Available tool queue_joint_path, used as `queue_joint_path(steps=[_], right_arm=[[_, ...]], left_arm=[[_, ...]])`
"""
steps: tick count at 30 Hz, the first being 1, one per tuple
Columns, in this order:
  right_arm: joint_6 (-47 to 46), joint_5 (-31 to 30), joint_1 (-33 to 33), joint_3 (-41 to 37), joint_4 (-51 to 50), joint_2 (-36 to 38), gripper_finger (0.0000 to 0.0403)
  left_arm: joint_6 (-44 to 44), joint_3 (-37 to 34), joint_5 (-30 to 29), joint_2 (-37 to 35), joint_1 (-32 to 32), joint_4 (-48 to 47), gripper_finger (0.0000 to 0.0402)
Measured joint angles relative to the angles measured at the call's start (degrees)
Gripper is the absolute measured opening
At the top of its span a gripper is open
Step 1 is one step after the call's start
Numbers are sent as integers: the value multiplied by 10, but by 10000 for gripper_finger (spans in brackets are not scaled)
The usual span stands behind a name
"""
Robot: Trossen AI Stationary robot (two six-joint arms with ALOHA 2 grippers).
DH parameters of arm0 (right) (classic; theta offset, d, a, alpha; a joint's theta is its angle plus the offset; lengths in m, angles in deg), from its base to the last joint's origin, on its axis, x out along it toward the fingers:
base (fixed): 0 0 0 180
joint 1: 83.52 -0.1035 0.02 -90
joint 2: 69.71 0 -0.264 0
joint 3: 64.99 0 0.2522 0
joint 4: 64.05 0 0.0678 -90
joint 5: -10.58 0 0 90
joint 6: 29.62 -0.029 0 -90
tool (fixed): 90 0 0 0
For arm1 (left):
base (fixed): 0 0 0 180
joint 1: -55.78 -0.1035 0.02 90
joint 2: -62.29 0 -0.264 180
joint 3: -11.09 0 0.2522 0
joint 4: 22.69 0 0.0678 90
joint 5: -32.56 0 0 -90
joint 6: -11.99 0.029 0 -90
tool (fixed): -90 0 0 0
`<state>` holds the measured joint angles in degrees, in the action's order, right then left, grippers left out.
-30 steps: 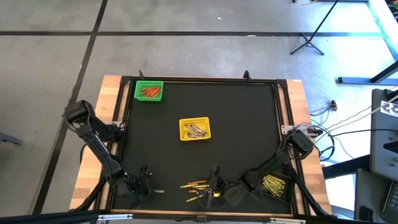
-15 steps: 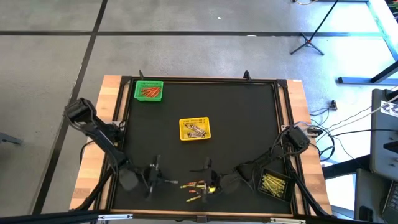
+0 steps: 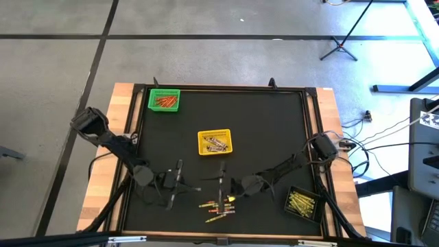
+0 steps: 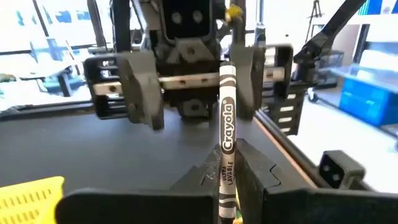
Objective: Sort crayons
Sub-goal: Put the black crayon into the yellow bin
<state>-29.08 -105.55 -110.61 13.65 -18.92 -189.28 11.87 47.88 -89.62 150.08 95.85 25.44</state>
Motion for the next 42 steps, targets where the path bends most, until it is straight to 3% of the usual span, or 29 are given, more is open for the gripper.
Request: queue_joint_path(steps=[8, 15, 16, 22, 27, 32, 42], right_arm=[[26, 71, 31, 0, 30, 0, 195], [84, 84, 36, 0, 25, 3, 27], [99, 84, 35, 0, 23, 5, 17], [125, 38, 42, 0, -69, 41, 38], [127, 12, 59, 0, -190, 87, 13], [104, -17, 90, 0, -312, 131, 30], [7, 25, 189, 0, -501, 147, 13]], left_arm=[[38, 0, 0, 23, -31, 48, 15], [79, 0, 4, 25, -46, 62, 15], [85, 0, 3, 25, -46, 63, 15], [99, 0, -9, 24, -68, 61, 23], [99, 0, -14, 24, -109, 34, 71], [99, 0, -18, 24, -144, -20, 107], [58, 0, -31, 24, -174, -120, 111]])
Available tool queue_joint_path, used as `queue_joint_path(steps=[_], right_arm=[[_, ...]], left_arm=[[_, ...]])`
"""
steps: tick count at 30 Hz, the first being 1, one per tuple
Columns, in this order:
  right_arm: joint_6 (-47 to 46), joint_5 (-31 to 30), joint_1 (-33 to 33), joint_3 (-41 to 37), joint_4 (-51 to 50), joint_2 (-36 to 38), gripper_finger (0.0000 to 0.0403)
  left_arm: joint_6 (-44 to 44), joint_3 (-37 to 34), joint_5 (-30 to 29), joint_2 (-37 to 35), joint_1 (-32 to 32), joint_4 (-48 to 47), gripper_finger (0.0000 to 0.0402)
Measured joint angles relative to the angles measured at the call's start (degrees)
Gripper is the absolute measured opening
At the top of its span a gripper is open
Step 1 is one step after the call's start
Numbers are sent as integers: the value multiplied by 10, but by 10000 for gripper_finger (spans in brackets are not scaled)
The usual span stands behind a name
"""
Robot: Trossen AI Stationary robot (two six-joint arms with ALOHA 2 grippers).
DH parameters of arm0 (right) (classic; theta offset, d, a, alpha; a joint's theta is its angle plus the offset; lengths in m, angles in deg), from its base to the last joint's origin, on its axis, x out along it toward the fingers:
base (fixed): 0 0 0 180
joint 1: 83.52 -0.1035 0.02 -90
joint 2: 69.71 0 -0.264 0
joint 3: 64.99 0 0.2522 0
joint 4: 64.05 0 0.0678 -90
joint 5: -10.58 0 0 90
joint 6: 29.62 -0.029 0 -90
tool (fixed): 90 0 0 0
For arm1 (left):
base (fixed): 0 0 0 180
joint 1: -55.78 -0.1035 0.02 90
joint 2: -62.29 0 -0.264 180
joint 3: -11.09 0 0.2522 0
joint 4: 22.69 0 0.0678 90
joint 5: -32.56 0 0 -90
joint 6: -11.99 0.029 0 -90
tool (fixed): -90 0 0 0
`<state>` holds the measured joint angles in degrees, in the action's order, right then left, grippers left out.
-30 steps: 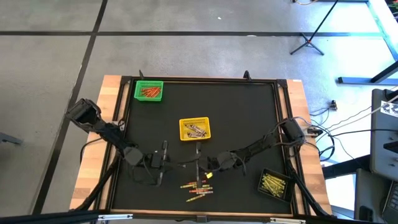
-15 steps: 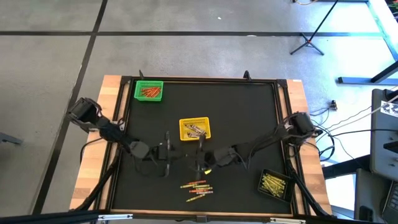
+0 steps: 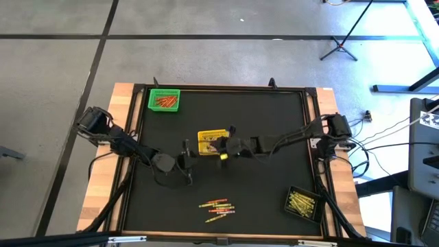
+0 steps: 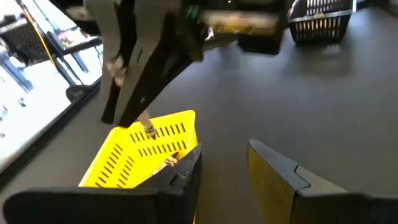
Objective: Sort crayons
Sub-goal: Put the black crayon into the yellow bin, then put the orange crayon into the green bin
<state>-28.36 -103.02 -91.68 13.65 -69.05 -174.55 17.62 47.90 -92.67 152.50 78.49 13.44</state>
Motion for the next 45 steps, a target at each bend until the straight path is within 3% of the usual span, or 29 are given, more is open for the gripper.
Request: queue_joint_path(steps=[6, 11, 16, 22, 25, 28, 35, 45], right_arm=[[-38, 41, 40, 0, -27, -3, 39], [-63, 78, 56, -1, -29, -28, 34], [-127, 76, 61, -1, -28, -46, 43], [-145, 90, 63, -1, -30, -46, 128], [-142, 131, 63, -1, -44, -26, 167], [-143, 144, 45, 0, -58, 9, 186], [-137, 173, -44, 0, -66, 35, 190], [-163, 167, -149, 0, -48, -27, 191]], left_arm=[[-6, 0, 4, 0, 6, -16, 112], [-6, 0, 3, 0, 11, -16, 112], [-6, 0, 4, 0, 13, -17, 112], [-6, 0, 12, 0, 13, -15, 112], [-7, 0, 19, 0, 13, -14, 112], [-10, 0, 27, 0, 13, -14, 112], [-10, 0, 30, 0, 13, -12, 112], [-11, 0, 30, 0, 13, 0, 112]])
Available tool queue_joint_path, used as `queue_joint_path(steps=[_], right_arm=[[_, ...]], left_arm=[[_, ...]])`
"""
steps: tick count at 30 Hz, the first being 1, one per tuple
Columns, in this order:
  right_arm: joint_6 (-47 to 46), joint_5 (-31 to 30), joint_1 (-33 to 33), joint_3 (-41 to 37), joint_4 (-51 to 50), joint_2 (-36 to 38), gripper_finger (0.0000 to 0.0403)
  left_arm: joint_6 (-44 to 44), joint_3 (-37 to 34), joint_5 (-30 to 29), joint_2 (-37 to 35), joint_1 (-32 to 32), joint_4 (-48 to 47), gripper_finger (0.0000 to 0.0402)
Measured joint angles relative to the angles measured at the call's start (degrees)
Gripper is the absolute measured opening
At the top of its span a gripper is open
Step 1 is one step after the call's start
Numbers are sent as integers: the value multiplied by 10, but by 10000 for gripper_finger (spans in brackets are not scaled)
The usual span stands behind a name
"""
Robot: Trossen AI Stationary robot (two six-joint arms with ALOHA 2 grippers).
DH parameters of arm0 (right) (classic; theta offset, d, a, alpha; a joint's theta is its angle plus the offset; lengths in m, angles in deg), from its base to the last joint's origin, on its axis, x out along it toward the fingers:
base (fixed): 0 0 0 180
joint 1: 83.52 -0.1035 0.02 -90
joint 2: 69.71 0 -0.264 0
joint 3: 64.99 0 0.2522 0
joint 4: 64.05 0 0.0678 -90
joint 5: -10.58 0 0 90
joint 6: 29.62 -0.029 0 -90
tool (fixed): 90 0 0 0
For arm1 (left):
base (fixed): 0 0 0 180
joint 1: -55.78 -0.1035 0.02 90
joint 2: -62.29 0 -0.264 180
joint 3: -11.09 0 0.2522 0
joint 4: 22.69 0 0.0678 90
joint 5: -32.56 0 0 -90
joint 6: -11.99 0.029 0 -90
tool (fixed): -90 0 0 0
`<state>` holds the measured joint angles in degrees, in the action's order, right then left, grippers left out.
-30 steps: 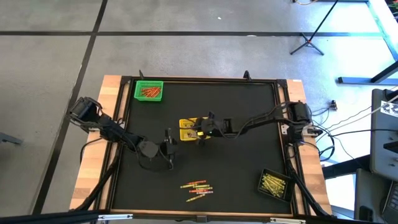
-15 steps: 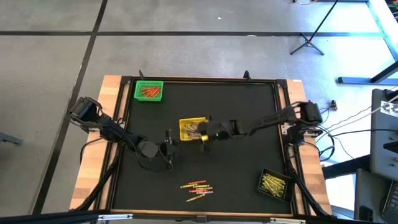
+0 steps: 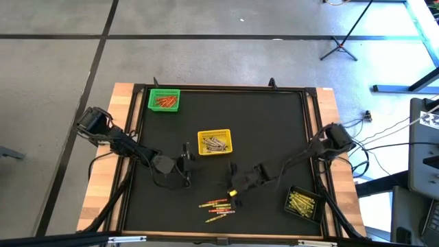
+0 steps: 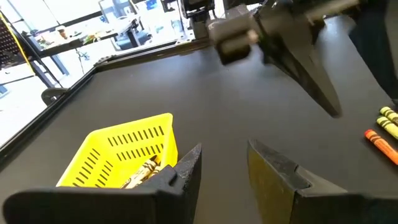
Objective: Sort crayons
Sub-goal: Put the orange crayon into the green bin
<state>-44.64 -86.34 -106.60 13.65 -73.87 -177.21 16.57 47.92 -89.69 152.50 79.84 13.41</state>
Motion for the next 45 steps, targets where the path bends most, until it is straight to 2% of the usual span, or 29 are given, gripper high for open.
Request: queue_joint_path(steps=[8, 21, 33, 39, 42, 45], right_arm=[[-29, 0, -28, 0, 7, -47, 191], [-26, 14, -37, 0, 9, -63, 185], [-24, 1, -35, 1, 12, -96, 86], [-10, -11, -35, 2, -3, -96, 19], [-3, -29, -36, 2, -3, -96, 10], [10, -53, -37, 0, -8, -89, 25]], left_arm=[[0, 0, 0, 0, -2, 4, 112], [-10, 0, 0, 0, -8, 4, 112], [-10, 0, 0, 0, -8, 3, 112], [-11, 0, 0, 0, -8, 3, 111], [-11, 0, 0, 0, -8, 3, 111], [-11, 0, 0, 0, -8, 3, 111]])
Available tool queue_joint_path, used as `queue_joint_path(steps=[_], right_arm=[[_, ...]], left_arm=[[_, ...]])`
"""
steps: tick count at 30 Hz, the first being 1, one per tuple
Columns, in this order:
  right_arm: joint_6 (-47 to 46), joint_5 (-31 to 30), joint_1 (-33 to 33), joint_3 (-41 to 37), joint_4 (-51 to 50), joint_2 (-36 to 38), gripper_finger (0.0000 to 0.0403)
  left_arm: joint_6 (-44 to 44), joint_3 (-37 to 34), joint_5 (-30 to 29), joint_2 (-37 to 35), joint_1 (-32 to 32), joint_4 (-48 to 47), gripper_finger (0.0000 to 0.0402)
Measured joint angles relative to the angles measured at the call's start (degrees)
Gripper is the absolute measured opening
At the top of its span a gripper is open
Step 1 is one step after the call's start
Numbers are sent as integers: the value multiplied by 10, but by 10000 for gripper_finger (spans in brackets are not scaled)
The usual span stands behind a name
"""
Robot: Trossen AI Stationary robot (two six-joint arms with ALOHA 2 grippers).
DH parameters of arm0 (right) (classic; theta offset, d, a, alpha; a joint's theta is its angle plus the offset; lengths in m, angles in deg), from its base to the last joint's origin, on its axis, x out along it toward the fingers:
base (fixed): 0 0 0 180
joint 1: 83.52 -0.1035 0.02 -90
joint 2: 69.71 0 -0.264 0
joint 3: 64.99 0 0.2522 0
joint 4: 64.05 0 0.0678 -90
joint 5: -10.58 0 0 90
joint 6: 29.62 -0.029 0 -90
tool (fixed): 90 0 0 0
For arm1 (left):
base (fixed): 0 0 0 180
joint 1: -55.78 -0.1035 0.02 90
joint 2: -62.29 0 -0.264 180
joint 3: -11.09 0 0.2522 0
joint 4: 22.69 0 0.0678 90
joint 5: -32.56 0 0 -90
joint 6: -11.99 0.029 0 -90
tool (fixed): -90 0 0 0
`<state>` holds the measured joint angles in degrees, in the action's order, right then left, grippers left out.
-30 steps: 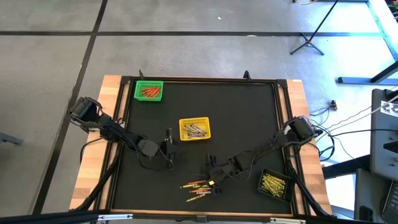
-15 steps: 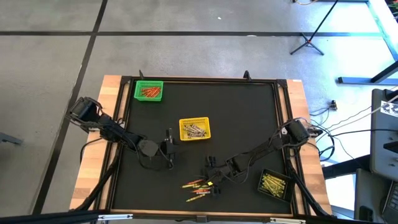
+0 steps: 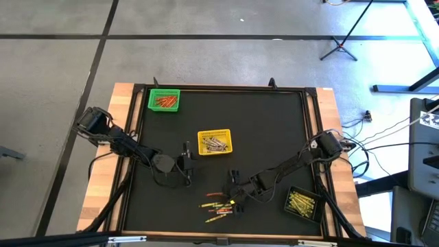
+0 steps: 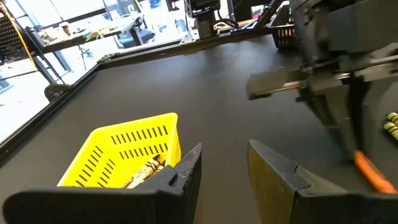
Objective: Sort crayons
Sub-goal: Put the orange crayon into the green bin
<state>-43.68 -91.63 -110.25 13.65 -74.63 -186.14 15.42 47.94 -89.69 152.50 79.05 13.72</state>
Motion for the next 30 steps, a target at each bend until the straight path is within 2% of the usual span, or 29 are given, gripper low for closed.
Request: queue_joint_path(steps=[3, 10, 14, 20, 30], right_arm=[[11, -27, 2, -2, -23, 19, 29], [39, -100, 2, -1, -83, 80, 14], [44, -145, 2, -1, -84, 91, 22], [51, -194, 10, -1, -57, 91, 25], [84, -204, 14, -1, 15, 91, 25]], left_arm=[[-1, 0, 13, 0, 0, 0, 111], [1, 0, 84, 0, 0, 0, 111], [1, 0, 109, 0, 0, 0, 111], [2, 0, 108, 0, 0, 0, 111], [2, 0, 106, 0, 0, 0, 111]])
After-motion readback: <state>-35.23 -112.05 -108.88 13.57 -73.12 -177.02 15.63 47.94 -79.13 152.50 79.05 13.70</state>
